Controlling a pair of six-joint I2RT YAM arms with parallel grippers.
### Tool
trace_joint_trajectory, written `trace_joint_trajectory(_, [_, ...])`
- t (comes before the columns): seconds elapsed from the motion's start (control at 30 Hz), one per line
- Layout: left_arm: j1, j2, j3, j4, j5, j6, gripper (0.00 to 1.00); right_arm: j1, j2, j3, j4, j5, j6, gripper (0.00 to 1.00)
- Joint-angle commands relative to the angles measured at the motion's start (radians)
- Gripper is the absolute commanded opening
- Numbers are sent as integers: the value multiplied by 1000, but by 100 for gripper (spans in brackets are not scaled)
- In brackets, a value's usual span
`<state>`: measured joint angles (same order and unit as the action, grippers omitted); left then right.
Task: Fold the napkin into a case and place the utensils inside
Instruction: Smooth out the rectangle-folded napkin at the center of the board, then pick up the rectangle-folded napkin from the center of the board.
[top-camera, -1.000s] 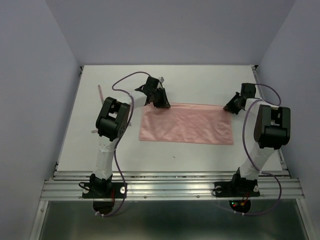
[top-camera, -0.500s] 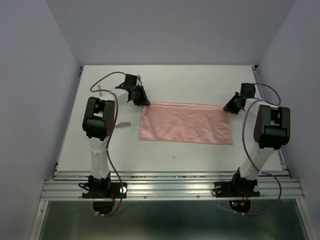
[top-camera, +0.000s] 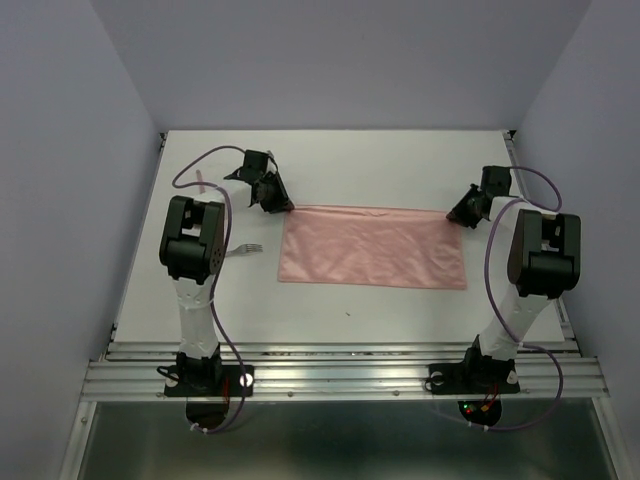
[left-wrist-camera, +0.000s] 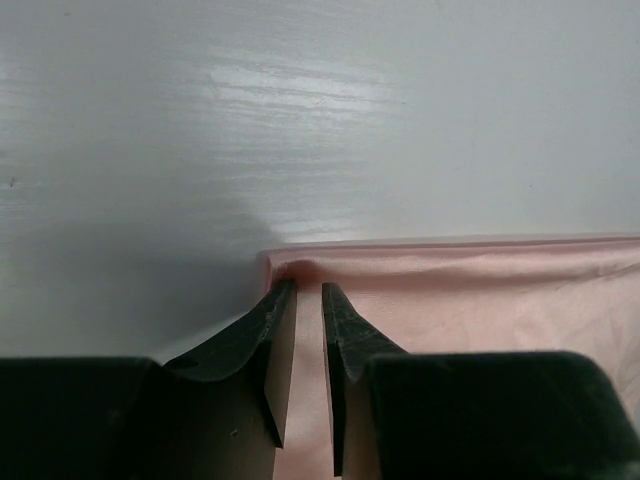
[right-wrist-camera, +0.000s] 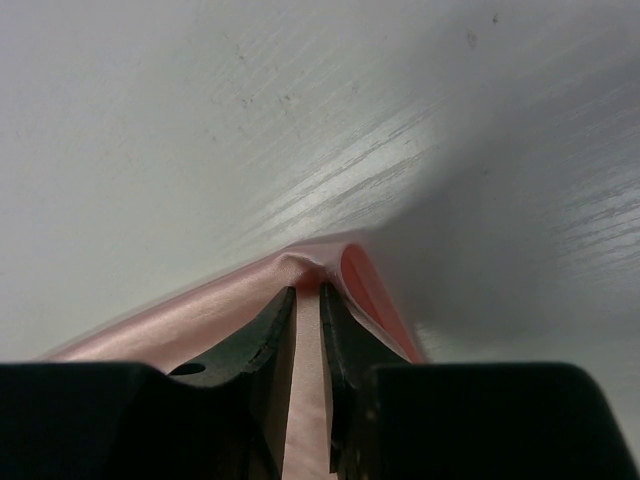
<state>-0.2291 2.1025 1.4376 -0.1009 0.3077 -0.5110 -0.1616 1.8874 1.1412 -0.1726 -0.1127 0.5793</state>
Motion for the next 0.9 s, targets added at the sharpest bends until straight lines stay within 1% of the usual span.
trace_joint_trajectory(0.0, [-13,-111,-20,-46,-50,15,30,-7,-25,23,-51,-7,-12,22])
trace_joint_trajectory(0.1, [-32,-169,9,-100,-109,40,35,-7,-65,35,-65,-7,-7,24])
trace_joint_trajectory(0.2, [-56,-220,4,-121,-142,60,37,-7,-109,22,-67,5,-9,26])
trace_joint_trajectory(0.23, [-59,-231,-11,-125,-147,62,37,-7,-137,11,-74,22,-10,29])
trace_joint_trajectory(0.27, [-64,-240,-22,-125,-148,58,37,-7,-148,6,-100,74,-9,33])
trace_joint_trajectory(0.3, [-68,-255,-35,-122,-148,57,37,-7,-155,0,-116,97,-7,34])
trace_joint_trajectory(0.37, [-70,-260,-69,-118,-157,54,37,-7,-177,-35,-143,163,-12,38])
trace_joint_trajectory(0.43, [-70,-265,-101,-120,-174,51,37,-7,-194,-72,-145,185,-13,42])
trace_joint_trajectory(0.5, [-70,-272,-129,-117,-189,29,36,-7,-218,-126,-149,196,-16,43])
trace_joint_trajectory(0.53, [-70,-279,-170,-100,-191,22,36,-7,-226,-139,-153,197,-19,44])
trace_joint_trajectory(0.57, [-70,-295,-192,-89,-193,13,36,-7,-241,-167,-159,202,-28,47])
trace_joint_trajectory(0.6, [-70,-303,-231,-80,-193,-3,36,-7,-249,-181,-162,205,-33,48])
trace_joint_trajectory(0.73, [-70,-308,-264,-74,-193,-4,36,-7,-255,-231,-166,234,-56,48])
trace_joint_trajectory(0.87, [-70,-303,-281,-74,-202,-12,36,-7,-258,-277,-154,170,-70,47])
